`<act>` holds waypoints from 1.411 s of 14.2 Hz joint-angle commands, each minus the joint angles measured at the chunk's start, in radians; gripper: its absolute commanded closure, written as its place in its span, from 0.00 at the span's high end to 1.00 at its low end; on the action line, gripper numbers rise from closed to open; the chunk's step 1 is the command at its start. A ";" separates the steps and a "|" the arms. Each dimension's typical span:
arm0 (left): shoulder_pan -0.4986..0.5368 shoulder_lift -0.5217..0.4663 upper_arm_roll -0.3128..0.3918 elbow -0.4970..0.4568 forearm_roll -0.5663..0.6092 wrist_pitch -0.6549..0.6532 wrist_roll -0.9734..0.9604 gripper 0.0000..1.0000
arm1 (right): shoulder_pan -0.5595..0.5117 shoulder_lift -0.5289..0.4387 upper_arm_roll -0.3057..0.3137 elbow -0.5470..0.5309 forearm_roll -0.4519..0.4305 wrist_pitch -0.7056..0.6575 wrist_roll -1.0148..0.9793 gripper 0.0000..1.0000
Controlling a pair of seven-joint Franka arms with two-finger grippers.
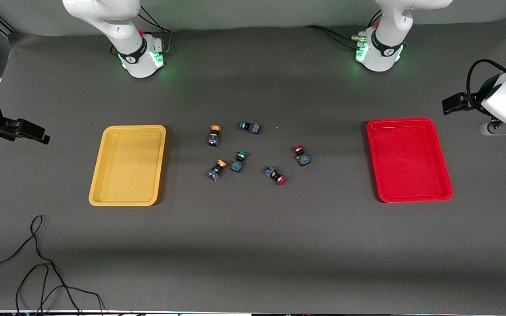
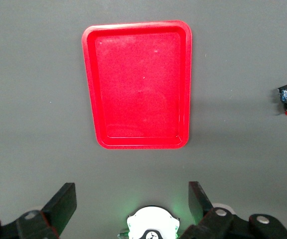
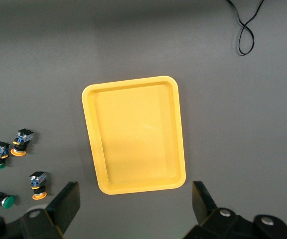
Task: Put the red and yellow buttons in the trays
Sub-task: 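Move both grippers down toward the buttons between the trays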
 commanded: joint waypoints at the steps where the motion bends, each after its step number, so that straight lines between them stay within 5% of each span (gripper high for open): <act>1: -0.023 -0.018 0.009 0.012 0.009 -0.009 0.004 1.00 | -0.003 -0.010 0.006 0.006 -0.007 -0.010 -0.011 1.00; 7: -0.024 -0.052 0.009 -0.006 0.004 0.070 0.010 1.00 | 0.040 -0.009 0.006 -0.014 -0.002 -0.013 0.005 1.00; 11: -0.026 -0.049 0.007 -0.006 0.001 0.061 0.010 1.00 | 0.120 -0.041 0.006 -0.145 0.061 0.077 0.105 1.00; 20: -0.202 0.084 0.000 -0.008 -0.039 0.128 -0.168 0.99 | 0.550 -0.084 0.003 -0.435 0.062 0.375 0.588 1.00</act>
